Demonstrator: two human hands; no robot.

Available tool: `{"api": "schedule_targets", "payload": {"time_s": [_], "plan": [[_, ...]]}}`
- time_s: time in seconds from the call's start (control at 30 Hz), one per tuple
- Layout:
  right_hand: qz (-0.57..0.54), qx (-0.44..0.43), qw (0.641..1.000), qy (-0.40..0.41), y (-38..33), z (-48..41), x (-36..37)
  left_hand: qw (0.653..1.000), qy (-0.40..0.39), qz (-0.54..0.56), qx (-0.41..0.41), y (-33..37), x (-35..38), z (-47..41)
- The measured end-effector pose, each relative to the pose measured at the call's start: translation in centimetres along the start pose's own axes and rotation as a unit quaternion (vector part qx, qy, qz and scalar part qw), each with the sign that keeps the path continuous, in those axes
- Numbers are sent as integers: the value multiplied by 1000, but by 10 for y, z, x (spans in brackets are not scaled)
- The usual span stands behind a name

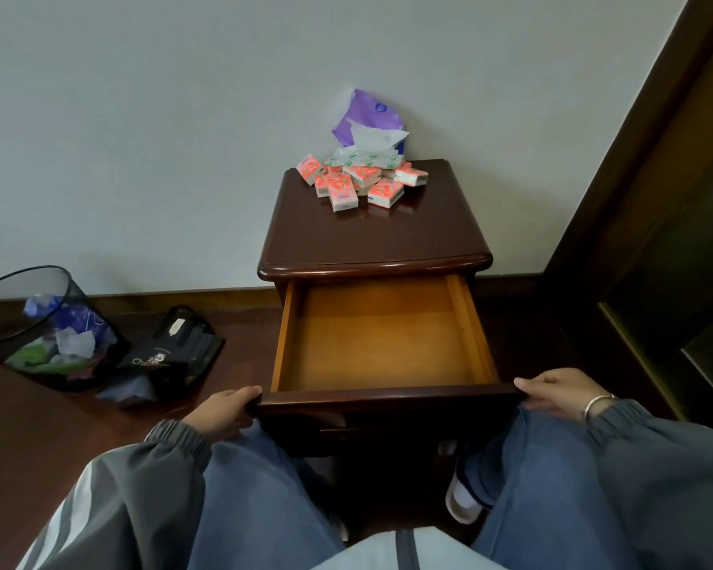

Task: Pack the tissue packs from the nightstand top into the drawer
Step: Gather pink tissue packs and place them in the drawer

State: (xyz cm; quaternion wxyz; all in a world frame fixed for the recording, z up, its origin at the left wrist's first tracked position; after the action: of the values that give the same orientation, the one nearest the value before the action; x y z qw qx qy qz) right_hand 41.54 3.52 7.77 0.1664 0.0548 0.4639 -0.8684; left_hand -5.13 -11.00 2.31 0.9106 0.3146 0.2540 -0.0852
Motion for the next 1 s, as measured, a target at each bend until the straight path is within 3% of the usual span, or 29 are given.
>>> {"api": "schedule_targets", "payload": {"time_s": [0.13,0.23,0.37,0.47,0.57,0.73,0.9,1.0], "plan": [[124,-12,992,-11,-9,-7,-5,998,-1,-69,2,8,-5,3],[193,-58,979,25,-25,-20,-9,983,22,-175,50,23,-24,2],[194,-207,950,133,-77,-45,1,960,181,-172,123,67,-56,-3],[216,-297,916,159,-123,-75,25,930,294,-119,184,114,-69,-8],[274,-335,888,156,-162,-114,58,894,348,-131,249,161,-65,-18],[355,-277,881,148,-195,-176,100,877,352,-131,300,223,-48,-49],[422,-203,877,106,-199,-217,125,899,318,-99,283,264,-48,-100],[439,-207,865,129,-194,-225,128,903,309,-110,278,288,-49,-133]]}}
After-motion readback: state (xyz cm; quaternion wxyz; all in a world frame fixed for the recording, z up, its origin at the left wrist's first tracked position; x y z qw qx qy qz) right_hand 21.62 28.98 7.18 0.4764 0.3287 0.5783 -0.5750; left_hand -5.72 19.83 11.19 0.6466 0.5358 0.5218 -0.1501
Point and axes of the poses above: each hand's wrist, its own z-axis away from the middle knuckle, its own x-axis out of the palm, y = z × x, the point moved 2 cm from there along -z, towards the middle knuckle, and after that the axes turned 14 degrees about -z, right-handed, at the moved point
